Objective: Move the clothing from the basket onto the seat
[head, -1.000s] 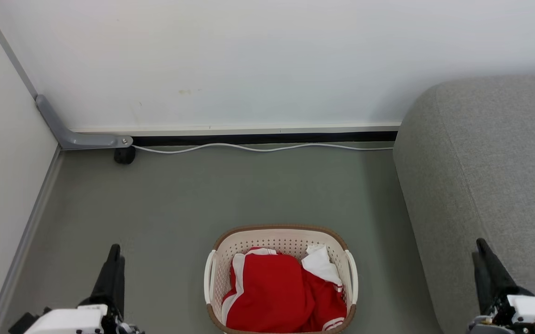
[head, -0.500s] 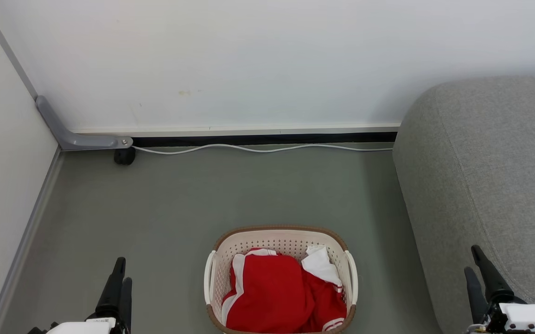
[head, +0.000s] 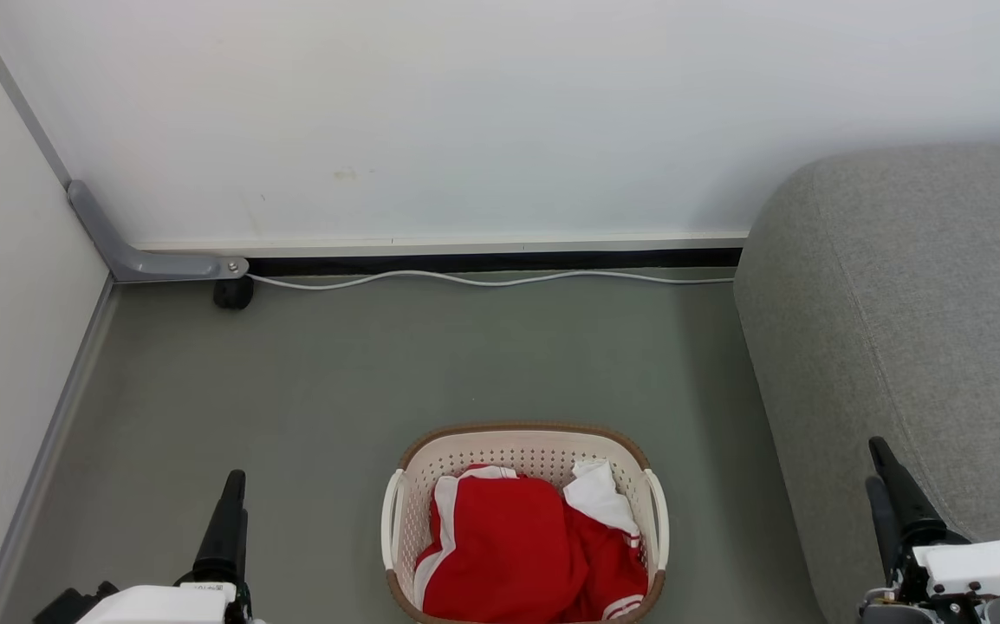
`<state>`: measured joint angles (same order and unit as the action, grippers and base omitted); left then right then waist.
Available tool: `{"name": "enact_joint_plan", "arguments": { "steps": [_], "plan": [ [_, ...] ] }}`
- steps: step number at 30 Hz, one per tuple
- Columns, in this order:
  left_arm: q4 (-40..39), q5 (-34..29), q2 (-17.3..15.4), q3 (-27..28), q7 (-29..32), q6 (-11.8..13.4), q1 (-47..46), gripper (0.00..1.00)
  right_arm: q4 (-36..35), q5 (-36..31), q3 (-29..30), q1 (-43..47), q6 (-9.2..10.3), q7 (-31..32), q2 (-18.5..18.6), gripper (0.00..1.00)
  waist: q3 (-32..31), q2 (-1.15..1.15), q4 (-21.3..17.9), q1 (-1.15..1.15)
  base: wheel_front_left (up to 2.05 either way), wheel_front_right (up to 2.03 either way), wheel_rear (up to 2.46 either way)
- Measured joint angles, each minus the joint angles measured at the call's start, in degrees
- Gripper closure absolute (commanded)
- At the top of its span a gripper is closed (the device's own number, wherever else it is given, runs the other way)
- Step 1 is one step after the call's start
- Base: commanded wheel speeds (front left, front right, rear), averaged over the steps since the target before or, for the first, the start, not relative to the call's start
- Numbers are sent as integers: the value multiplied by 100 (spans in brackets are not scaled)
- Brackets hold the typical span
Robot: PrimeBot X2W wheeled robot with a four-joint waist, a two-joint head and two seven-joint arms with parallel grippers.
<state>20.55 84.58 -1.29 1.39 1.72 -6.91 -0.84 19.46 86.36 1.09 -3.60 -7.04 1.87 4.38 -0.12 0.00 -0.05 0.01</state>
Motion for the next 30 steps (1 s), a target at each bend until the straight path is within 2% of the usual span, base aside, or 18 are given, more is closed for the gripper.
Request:
{"name": "enact_joint_plan", "arguments": {
  "steps": [30],
  "plan": [
    [214,-2844,-69,-186,-478,-1,-289,0,287,-2365,-464,-432,-1,-452,352,0,10,0,-14,-1,0,0,0]
  ]
}}
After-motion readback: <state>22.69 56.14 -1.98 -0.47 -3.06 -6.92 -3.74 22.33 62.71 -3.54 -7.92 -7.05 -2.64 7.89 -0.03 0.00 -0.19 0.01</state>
